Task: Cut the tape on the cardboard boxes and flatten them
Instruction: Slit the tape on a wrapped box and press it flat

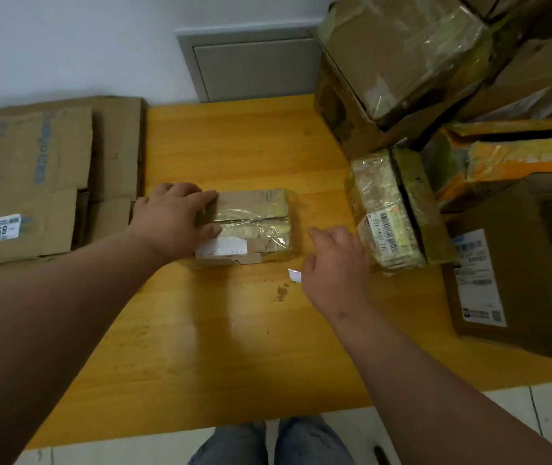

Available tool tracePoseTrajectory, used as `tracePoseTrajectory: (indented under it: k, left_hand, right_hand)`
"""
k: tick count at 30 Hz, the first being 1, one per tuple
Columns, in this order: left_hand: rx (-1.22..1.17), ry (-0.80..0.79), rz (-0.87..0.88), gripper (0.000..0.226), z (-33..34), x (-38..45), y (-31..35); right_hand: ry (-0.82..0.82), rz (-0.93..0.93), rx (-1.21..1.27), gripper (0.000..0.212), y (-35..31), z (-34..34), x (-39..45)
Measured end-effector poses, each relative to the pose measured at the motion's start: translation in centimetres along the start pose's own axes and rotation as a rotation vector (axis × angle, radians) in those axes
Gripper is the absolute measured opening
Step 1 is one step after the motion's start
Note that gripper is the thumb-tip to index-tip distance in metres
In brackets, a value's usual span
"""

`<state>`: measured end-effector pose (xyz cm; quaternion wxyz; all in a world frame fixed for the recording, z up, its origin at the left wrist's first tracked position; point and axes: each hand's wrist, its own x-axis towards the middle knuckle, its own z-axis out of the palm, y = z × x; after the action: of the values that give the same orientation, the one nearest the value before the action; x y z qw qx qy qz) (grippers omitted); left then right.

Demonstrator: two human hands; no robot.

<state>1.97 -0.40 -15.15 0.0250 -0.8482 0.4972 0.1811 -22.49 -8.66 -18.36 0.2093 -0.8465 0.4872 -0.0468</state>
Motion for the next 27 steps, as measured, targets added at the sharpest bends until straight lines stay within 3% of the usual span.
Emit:
tracePoseTrajectory:
  k: [2,5,9,16,19,24,27]
  left_hand:
    - [0.040,-0.028,-0.008,0.071,-0.5,0.6,0.1]
    - [0.086,-0.044,-0.001,0.071,-0.8,1.4,0.1]
    - [0.159,-0.017,0.076,0.062,-0.8,2.1,0.0]
    - [0.485,-0.024,0.256,0.060,-2.0,2.9,0.7]
    - [0.469,-0.042,0.240,0.068,-2.0,3.3,1.3]
    - [0.408,-0.019,0.186,0.057,-1.7,3.8,1.8]
    - [0.478,0.001,0.245,0.057,-1.4,3.5,1.7]
  right_hand:
    - [0.086,-0.158,0.054,0.042,-1.6,-0.4,1.0]
    - [-0.059,-0.277,-0.017,0.042,-3.1,-0.3,2.3]
    - [-0.041,-0.273,-0.139,0.042,-3.4,0.0,2.9]
    - [-0.041,-0.305,-0.220,0.027,-3.6,0.1,3.4]
    - [-0.031,-0.291,-0.209,0.029,-3.4,0.4,3.1]
    - [-0.039,-0.279,-0.171,0.027,-3.0,0.8,3.1]
    - [-0.075,-0.281,-0.160,0.028,-3.0,0.8,3.3]
